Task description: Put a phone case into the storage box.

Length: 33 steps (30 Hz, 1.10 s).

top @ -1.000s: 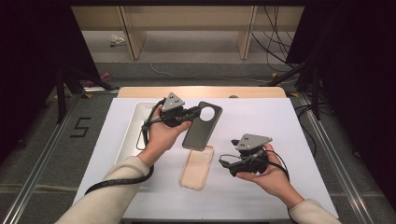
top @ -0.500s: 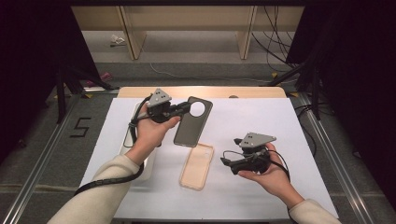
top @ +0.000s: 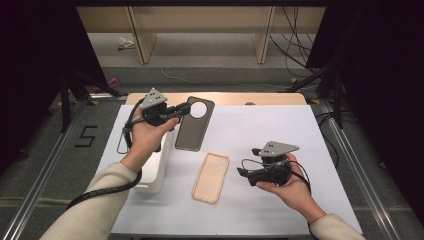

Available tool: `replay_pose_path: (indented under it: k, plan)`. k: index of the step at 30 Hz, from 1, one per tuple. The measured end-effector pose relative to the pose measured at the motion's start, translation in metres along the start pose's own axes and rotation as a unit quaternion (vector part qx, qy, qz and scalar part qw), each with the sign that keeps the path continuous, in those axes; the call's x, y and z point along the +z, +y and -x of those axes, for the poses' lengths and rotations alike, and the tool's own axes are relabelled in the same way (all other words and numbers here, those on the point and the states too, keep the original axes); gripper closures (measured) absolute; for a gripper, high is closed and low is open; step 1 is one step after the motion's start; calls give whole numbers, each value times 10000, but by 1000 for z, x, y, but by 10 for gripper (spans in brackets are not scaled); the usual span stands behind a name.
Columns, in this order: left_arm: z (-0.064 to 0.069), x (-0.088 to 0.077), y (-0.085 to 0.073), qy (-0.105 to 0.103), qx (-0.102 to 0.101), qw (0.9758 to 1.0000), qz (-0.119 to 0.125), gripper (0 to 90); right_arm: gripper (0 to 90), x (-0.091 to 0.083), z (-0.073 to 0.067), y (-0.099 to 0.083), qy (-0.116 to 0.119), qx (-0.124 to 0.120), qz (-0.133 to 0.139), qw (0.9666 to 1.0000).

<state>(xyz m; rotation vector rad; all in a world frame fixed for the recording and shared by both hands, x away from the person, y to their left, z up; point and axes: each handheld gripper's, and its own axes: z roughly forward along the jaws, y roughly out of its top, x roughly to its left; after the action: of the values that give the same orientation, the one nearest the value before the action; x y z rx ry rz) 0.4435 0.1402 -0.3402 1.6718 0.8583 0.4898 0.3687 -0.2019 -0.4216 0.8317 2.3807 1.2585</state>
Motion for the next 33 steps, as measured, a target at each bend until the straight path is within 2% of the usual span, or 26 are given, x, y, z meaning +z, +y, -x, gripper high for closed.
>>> replay_pose_path:
  k: [13,18,24,28,33]
  plan:
    - [-20,-15,5,82,-91,9997,199,816,169,-1,2,-1,9,146,78,9999]
    - [-26,-19,7,117,-89,9997,208,817,169,-1,3,-1,-4,172,83,9998]
    - [-35,-23,6,181,-166,9994,223,817,169,-1,3,-1,-8,185,88,9998]
    - [-42,-25,5,206,-295,9990,266,817,169,-1,3,-1,-7,196,79,9998]
    - [-48,-26,4,282,-294,9989,244,817,169,0,3,-1,-9,197,75,9998]
